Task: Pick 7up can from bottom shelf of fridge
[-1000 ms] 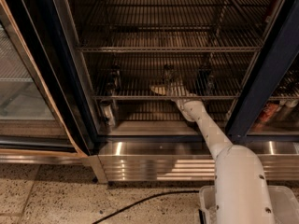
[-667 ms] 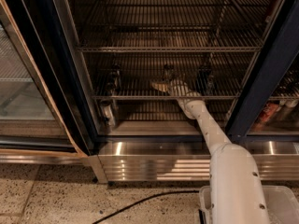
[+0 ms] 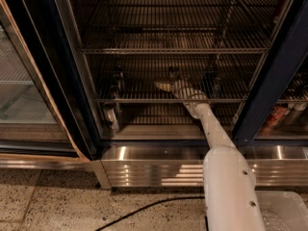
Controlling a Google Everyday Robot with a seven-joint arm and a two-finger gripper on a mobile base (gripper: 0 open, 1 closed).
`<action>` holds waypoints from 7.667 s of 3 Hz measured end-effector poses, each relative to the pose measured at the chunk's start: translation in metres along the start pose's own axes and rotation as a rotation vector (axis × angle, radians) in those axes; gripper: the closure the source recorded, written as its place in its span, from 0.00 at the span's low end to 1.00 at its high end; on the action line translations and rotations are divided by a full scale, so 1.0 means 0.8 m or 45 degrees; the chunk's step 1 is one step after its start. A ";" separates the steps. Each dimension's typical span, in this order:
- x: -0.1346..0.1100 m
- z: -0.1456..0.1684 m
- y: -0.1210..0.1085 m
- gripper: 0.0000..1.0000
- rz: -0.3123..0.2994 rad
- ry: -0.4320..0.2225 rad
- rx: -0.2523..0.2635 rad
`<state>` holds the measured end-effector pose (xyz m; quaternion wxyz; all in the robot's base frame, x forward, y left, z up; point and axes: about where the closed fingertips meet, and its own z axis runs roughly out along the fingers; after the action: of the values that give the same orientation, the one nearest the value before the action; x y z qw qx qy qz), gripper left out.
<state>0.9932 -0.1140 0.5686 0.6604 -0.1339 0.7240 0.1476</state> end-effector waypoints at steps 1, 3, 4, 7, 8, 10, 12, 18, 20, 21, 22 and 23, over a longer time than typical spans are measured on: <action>0.003 0.005 0.001 0.00 0.014 0.012 0.006; 0.010 0.018 -0.022 0.00 0.052 0.036 0.097; 0.023 0.022 -0.034 0.00 0.081 0.053 0.145; 0.032 0.026 -0.036 0.00 0.270 0.073 0.116; 0.034 0.027 -0.033 0.00 0.297 0.077 0.112; 0.038 0.024 -0.027 0.00 0.456 0.082 0.092; 0.034 0.030 -0.013 0.00 0.606 0.091 0.053; 0.054 0.045 -0.035 0.42 0.542 0.078 0.198; 0.054 0.045 -0.035 0.88 0.542 0.078 0.198; 0.054 0.045 -0.035 1.00 0.542 0.078 0.198; 0.054 0.045 -0.035 1.00 0.543 0.078 0.198; 0.056 0.043 -0.029 1.00 0.573 0.102 0.171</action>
Offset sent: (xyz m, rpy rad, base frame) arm 0.0315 -0.0199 -0.0060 0.0224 0.0442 -0.0944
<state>1.0299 -0.1219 0.5205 0.5890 0.0695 0.7695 0.2371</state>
